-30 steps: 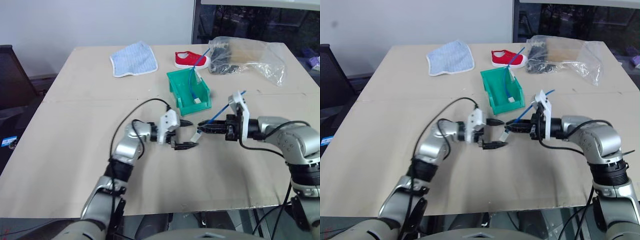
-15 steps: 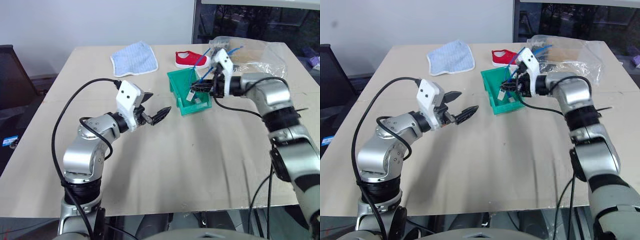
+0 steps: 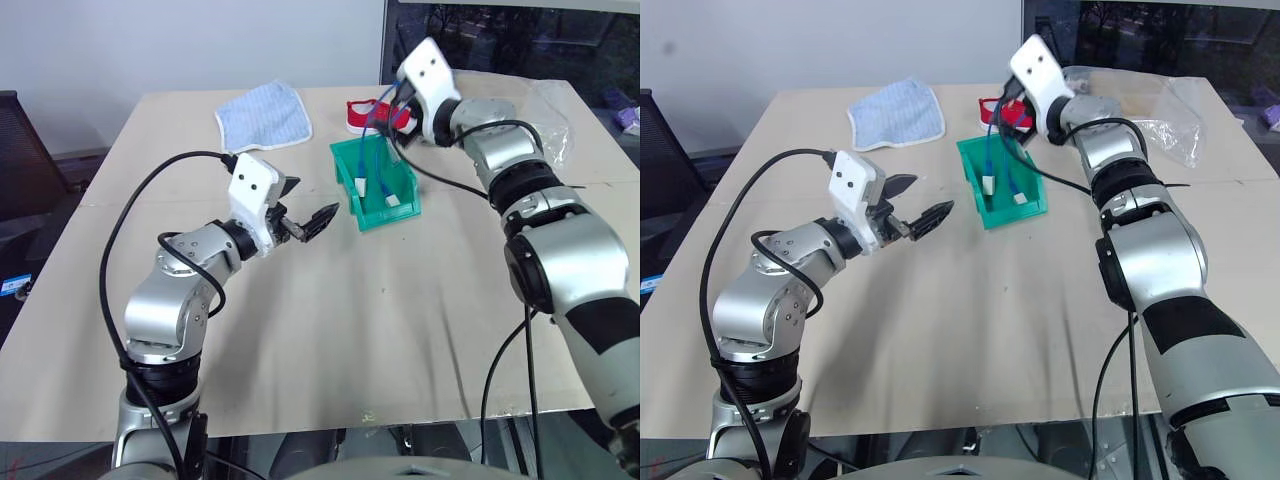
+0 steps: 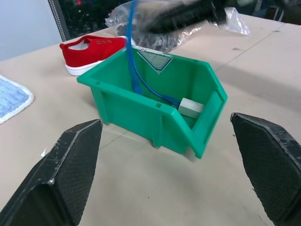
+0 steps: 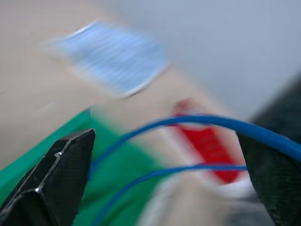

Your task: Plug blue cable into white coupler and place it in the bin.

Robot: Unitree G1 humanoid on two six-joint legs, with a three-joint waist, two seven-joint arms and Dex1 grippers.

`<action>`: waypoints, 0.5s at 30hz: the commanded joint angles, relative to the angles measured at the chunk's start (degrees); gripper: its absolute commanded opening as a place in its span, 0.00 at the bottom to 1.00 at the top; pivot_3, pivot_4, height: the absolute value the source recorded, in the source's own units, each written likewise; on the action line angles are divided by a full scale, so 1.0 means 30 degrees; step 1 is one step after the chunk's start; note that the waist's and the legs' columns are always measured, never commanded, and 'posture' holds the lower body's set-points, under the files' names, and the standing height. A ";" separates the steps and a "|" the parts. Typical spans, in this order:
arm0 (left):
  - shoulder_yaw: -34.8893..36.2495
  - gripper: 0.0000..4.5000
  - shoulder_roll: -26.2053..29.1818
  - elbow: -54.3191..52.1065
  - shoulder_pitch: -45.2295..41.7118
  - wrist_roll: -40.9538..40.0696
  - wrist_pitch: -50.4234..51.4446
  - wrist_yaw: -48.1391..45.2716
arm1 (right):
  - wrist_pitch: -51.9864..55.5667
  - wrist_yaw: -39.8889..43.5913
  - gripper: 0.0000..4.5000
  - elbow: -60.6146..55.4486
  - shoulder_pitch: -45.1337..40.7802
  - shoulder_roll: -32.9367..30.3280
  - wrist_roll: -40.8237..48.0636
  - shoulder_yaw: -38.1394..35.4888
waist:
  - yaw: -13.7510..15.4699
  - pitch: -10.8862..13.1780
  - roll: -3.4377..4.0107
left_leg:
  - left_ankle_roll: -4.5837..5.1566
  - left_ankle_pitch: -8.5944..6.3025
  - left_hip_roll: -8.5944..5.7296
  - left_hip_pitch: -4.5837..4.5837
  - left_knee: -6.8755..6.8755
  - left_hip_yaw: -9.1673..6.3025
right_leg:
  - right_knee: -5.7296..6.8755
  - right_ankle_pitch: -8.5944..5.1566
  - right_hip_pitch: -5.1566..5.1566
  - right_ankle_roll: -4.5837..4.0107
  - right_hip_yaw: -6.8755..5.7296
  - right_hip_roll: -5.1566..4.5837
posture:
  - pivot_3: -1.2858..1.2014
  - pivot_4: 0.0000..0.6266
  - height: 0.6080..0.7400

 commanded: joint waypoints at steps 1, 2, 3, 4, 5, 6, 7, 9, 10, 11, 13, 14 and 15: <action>-0.0165 1.00 0.0012 -0.0108 0.0009 -0.0321 -0.0647 0.0151 | -0.1267 -0.2054 0.99 -0.0147 -0.0788 -0.0494 0.0035 -0.1271 | -0.0055 -0.0001 -0.0001 | -0.0003 0.0002 0.0001 0.0000 -0.0002 0.0000 | 0.0002 0.0000 -0.0001 -0.0001 0.0002 0.0003 | 0.52 0.24 1.00; -0.0226 1.00 0.0014 -0.0081 -0.0009 -0.0389 -0.0699 0.0185 | -0.1195 -0.1811 0.99 -0.0106 -0.0659 -0.0555 0.0011 -0.1448 | -0.0091 -0.0001 -0.0002 | -0.0004 0.0004 0.0004 0.0002 -0.0004 -0.0001 | 0.0003 0.0000 0.0002 -0.0001 0.0003 0.0009 | 0.52 0.24 1.00; -0.0256 1.00 0.0016 -0.0068 -0.0032 -0.0450 -0.0725 0.0213 | -0.0990 -0.1183 0.99 -0.0109 -0.0424 -0.0631 -0.0059 -0.1477 | -0.0154 -0.0001 0.0000 | -0.0004 0.0004 0.0004 0.0003 -0.0003 0.0002 | 0.0003 0.0000 0.0004 -0.0002 0.0005 0.0011 | 0.52 0.24 1.00; -0.0254 1.00 0.0036 -0.0061 -0.0031 -0.0491 -0.0755 0.0228 | -0.0993 -0.0614 0.99 -0.0190 -0.0097 -0.0729 -0.0138 -0.1465 | -0.0265 -0.0002 -0.0002 | -0.0002 0.0005 0.0004 0.0003 -0.0003 0.0010 | 0.0004 0.0001 0.0005 -0.0002 0.0013 0.0011 | 0.52 0.24 1.00; -0.0240 1.00 0.0082 -0.0046 0.0011 -0.0500 -0.0802 0.0229 | -0.1000 -0.0039 0.99 -0.0315 0.0249 -0.0831 -0.0188 -0.1464 | -0.0311 -0.0002 -0.0002 | -0.0001 0.0005 0.0004 0.0005 0.0000 0.0018 | 0.0011 0.0002 0.0005 -0.0002 0.0024 0.0011 | 0.52 0.24 1.00; -0.0224 1.00 0.0143 0.0000 0.0088 -0.0470 -0.0871 0.0231 | -0.1023 0.0780 0.99 -0.0523 0.0711 -0.0936 -0.0147 -0.1482 | -0.0345 -0.0004 -0.0004 | -0.0001 0.0005 0.0004 0.0007 0.0001 0.0022 | 0.0014 0.0002 0.0007 -0.0002 0.0028 0.0012 | 0.52 0.24 1.00; -0.0188 1.00 0.0195 -0.0001 0.0189 -0.0461 -0.0907 0.0258 | -0.1069 0.1540 0.99 -0.0809 0.1192 -0.1028 -0.0025 -0.1569 | -0.0357 -0.0003 -0.0003 | 0.0000 0.0005 0.0004 0.0010 0.0000 0.0023 | 0.0014 0.0002 0.0008 -0.0002 0.0030 0.0012 | 0.52 0.24 1.00; -0.0058 1.00 0.0204 -0.0075 0.0405 -0.0496 -0.0943 0.0405 | -0.1042 0.2798 0.99 -0.1638 0.2343 -0.1250 0.0332 -0.1821 | -0.0377 -0.0003 -0.0003 | 0.0001 0.0005 0.0008 0.0015 0.0003 0.0032 | 0.0023 0.0003 0.0010 -0.0002 0.0039 0.0016 | 0.52 0.24 1.00; 0.0000 1.00 0.0199 -0.0126 0.0526 -0.0476 -0.1000 0.0523 | -0.1007 0.3547 0.99 -0.2310 0.3105 -0.1360 0.0634 -0.2004 | -0.0384 -0.0002 -0.0002 | 0.0002 0.0005 0.0011 0.0015 0.0002 0.0035 | 0.0025 0.0003 0.0007 -0.0002 0.0046 0.0018 | 0.52 0.24 1.00; 0.0062 1.00 0.0168 -0.0218 0.0697 -0.0418 -0.1093 0.0705 | -0.0858 0.4499 0.99 -0.3375 0.4163 -0.1507 0.1064 -0.2185 | -0.0383 -0.0002 -0.0002 | 0.0002 0.0005 0.0014 0.0013 0.0000 0.0039 | 0.0024 0.0003 0.0004 -0.0001 0.0053 0.0018 | 0.52 0.24 1.00; 0.0282 1.00 0.0007 -0.0451 0.1190 -0.0224 -0.1395 0.1258 | 0.0118 0.6211 0.99 -0.6590 0.6767 -0.1747 0.2333 -0.2635 | -0.0380 -0.0002 -0.0003 | 0.0002 0.0005 0.0015 0.0013 0.0003 0.0044 | 0.0026 0.0002 0.0001 -0.0001 0.0059 0.0017 | 0.52 0.24 1.00; 0.0385 1.00 -0.0117 -0.0601 0.1607 -0.0107 -0.1669 0.1545 | 0.1085 0.7168 0.99 -0.9169 0.8696 -0.1934 0.3357 -0.2891 | -0.0358 -0.0005 -0.0003 | 0.0002 0.0004 0.0020 0.0013 0.0001 0.0044 | 0.0019 0.0003 0.0001 -0.0001 0.0064 0.0017 | 0.52 0.24 1.00; 0.0492 1.00 -0.0313 -0.0833 0.2217 -0.0088 -0.1943 0.1807 | 0.2058 0.7867 0.99 -1.2039 1.0882 -0.2200 0.4383 -0.3153 | -0.0329 -0.0009 -0.0005 | 0.0002 0.0004 0.0027 0.0013 0.0001 0.0033 | 0.0002 0.0002 0.0007 0.0000 0.0056 0.0019 | 0.52 0.24 1.00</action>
